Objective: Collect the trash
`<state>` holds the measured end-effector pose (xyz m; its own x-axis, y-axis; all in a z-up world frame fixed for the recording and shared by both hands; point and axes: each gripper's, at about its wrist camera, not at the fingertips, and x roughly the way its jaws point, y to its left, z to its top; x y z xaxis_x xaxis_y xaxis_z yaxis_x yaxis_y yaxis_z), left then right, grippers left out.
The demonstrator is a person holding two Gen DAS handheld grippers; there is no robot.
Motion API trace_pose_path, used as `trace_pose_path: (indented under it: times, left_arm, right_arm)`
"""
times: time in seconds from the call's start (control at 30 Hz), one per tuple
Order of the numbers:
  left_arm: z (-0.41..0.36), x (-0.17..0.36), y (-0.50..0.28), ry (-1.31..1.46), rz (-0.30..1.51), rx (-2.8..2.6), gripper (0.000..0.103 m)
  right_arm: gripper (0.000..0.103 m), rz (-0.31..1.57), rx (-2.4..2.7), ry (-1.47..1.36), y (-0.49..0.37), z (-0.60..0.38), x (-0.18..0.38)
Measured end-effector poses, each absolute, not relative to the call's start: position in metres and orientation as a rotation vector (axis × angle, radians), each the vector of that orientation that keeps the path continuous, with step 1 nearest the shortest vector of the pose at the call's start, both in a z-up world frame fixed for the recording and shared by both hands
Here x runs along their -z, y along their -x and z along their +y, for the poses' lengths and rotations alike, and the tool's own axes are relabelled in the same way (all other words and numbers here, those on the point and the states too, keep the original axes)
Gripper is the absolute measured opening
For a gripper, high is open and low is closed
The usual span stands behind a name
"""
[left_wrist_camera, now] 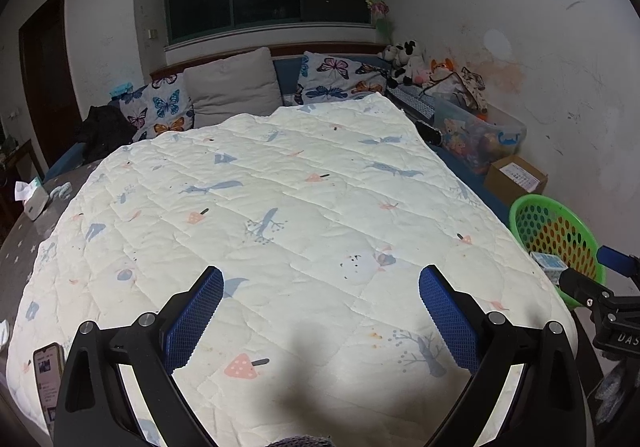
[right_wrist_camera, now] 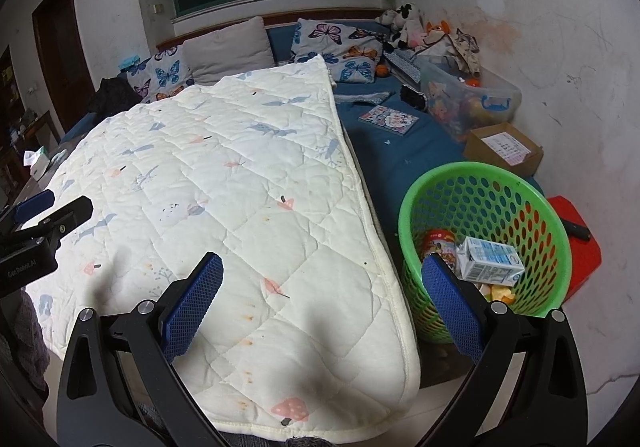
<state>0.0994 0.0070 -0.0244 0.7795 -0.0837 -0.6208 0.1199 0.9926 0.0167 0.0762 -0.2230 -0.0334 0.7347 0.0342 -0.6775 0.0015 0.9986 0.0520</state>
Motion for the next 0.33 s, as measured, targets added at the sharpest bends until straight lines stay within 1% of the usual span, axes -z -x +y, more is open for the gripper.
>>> trace_pose_path:
  times: [0.33]
  left_arm:
    - [0.0105, 0.0272, -0.1007, -0.046, 0.685, 0.100, 0.095]
  right_arm:
    - [0.099, 0.744, -0.020, -0.048, -0.0765, -0.2208, 0.0331]
